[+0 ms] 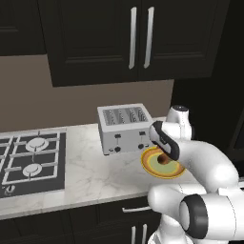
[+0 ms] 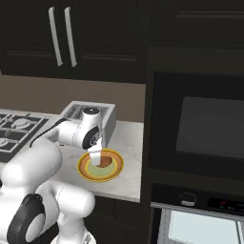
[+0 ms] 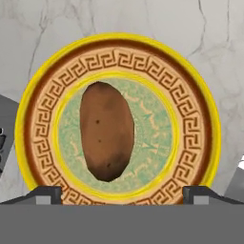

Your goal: Place the potato on the rack of the oven.

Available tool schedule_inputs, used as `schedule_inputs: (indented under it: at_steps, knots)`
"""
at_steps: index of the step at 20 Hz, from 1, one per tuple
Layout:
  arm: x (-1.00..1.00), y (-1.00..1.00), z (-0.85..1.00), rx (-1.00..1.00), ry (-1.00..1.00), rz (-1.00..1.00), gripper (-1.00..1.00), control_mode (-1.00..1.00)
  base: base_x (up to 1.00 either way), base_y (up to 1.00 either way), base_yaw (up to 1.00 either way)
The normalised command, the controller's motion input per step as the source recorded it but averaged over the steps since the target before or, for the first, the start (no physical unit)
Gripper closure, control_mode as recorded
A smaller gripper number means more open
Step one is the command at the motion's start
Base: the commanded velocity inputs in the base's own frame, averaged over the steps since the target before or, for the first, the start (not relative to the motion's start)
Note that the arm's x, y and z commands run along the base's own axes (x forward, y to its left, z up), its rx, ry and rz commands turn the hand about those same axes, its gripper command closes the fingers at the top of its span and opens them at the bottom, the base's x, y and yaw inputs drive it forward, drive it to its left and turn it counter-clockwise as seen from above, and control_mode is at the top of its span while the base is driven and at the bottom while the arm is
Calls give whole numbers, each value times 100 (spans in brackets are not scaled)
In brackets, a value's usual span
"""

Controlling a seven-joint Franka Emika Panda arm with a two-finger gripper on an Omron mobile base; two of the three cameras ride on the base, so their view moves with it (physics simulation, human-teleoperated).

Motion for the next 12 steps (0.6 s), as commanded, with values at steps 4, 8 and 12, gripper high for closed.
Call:
schedule_inputs:
  at_steps: [4, 8, 12]
  knots:
    - [24, 0, -31, 0, 2, 0, -100, -100, 0, 0, 0]
    - [17, -15, -23, 0, 0, 0, -100, -100, 0, 0, 0]
    - [17, -14, -21, 0, 0, 0, -100, -100, 0, 0, 0]
